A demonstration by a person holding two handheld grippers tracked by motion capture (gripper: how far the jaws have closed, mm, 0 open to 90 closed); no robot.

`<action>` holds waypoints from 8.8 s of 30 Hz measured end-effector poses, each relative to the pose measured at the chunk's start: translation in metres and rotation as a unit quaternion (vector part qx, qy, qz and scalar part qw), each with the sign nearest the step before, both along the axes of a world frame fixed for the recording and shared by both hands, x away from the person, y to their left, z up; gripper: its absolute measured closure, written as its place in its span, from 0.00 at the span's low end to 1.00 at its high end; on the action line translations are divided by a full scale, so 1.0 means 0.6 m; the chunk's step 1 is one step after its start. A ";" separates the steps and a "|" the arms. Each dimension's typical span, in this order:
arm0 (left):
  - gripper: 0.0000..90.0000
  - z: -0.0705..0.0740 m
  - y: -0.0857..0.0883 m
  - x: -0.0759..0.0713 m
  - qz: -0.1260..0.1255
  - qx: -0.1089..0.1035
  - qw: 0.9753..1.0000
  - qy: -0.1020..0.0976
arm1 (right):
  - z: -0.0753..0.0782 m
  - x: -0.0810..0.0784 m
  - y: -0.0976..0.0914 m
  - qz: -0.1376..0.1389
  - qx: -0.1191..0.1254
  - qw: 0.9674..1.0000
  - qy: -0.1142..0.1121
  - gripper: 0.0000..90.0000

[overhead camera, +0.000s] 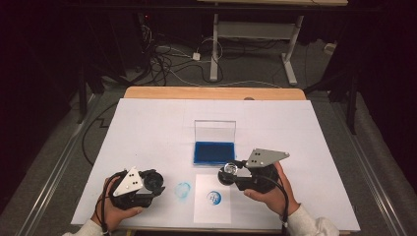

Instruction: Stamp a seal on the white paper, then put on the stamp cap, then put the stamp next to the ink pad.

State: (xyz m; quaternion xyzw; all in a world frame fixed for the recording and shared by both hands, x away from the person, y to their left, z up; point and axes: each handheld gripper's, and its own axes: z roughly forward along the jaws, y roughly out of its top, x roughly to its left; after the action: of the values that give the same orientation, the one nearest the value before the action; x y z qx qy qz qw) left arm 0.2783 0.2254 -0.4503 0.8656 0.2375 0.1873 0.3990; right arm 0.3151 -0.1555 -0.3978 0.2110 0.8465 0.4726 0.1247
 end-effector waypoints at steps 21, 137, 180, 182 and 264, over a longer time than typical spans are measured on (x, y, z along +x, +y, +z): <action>0.41 -0.006 -0.013 0.002 -0.015 0.004 1.000 0.010 | 0.013 0.002 -0.015 -0.013 0.016 1.000 -0.007 0.63; 0.38 0.058 -0.197 0.073 -0.078 -0.057 0.995 -0.014 | 0.033 0.010 0.075 0.023 0.074 0.997 -0.011 0.63; 0.25 0.031 -0.203 0.072 -0.074 -0.074 0.994 -0.027 | 0.037 0.005 0.076 0.016 0.051 0.998 -0.019 0.63; 0.23 0.031 -0.204 0.073 -0.074 -0.076 0.994 -0.026 | 0.038 0.005 0.076 0.017 0.051 0.998 -0.019 0.63; 0.18 -0.009 0.010 -0.002 0.047 0.004 0.997 -0.065 | 0.077 0.024 -0.059 -0.078 0.042 0.995 -0.046 0.63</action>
State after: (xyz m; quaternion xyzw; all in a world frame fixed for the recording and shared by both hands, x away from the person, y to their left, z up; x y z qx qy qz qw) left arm 0.2772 0.2313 -0.4555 0.8412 0.2505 0.2622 0.4011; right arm 0.3295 -0.1908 -0.3513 0.2594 0.8003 0.5057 0.1910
